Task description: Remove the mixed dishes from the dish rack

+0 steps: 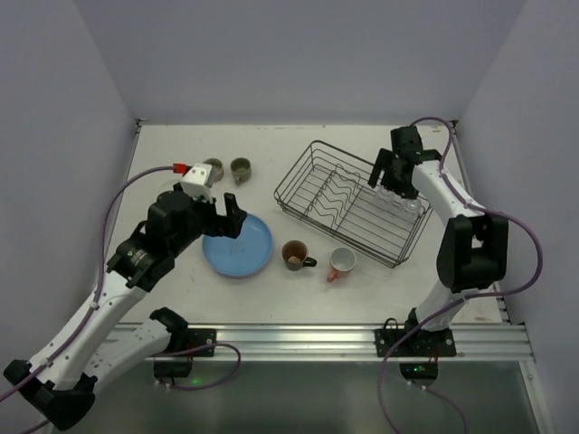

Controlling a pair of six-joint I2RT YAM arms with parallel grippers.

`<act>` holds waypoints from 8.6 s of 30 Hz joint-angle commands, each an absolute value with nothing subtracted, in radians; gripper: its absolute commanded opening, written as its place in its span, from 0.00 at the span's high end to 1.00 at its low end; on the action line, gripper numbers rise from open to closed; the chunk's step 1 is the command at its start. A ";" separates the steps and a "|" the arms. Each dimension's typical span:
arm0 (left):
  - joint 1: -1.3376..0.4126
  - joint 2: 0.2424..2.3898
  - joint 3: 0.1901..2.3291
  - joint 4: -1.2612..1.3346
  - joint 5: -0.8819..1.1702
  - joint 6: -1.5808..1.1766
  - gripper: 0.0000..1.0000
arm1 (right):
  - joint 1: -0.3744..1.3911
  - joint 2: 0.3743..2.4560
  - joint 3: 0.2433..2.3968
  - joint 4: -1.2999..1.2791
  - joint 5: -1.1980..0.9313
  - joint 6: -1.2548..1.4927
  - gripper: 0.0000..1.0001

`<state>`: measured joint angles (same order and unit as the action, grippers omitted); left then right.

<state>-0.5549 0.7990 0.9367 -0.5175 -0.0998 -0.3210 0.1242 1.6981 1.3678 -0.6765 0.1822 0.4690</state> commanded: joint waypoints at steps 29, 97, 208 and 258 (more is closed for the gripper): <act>-0.552 0.828 0.842 -0.327 0.111 -0.431 0.00 | 0.130 1.464 1.321 -0.624 0.033 0.451 0.82; -0.555 1.178 1.313 -0.638 -0.164 -0.405 1.00 | 0.184 0.764 1.086 -0.551 -0.374 0.506 0.01; -0.471 0.782 1.293 -0.907 -0.336 -0.305 0.00 | 0.045 1.630 1.378 -0.767 0.245 0.138 0.06; -0.499 0.762 1.214 -0.727 -0.062 -0.342 0.00 | 0.012 1.381 1.286 -0.720 -0.089 0.262 1.00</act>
<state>-0.4927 0.7853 1.2434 -0.8425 -0.2081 -0.3260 0.0082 1.4609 1.2877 -0.7261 0.0204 0.2264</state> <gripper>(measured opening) 0.997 0.545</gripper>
